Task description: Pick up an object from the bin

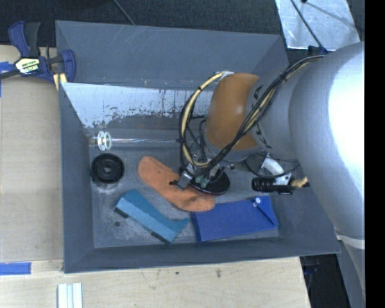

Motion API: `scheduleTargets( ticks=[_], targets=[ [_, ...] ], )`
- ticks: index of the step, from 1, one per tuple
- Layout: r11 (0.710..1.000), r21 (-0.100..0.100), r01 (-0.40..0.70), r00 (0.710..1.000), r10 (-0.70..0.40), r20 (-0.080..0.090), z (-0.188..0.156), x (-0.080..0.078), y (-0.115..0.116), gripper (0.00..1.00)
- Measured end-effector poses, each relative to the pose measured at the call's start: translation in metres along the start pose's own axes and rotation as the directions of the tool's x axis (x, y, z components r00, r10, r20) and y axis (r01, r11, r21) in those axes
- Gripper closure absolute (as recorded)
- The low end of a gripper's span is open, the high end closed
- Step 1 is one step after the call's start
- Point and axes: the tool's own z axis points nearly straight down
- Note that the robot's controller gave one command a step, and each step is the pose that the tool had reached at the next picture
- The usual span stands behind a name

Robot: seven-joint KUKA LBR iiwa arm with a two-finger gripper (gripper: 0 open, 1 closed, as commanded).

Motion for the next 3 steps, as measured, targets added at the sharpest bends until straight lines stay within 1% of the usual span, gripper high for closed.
scheduleTargets(
  ticks=[2,3],
  targets=[
    [1.000,0.000,0.002,1.000,-0.002,0.000,-0.0012,0.0003,-0.0004,1.00],
    [1.000,0.004,0.002,1.000,-0.002,-0.004,-0.0091,0.0016,-0.0018,1.00]
  ],
)
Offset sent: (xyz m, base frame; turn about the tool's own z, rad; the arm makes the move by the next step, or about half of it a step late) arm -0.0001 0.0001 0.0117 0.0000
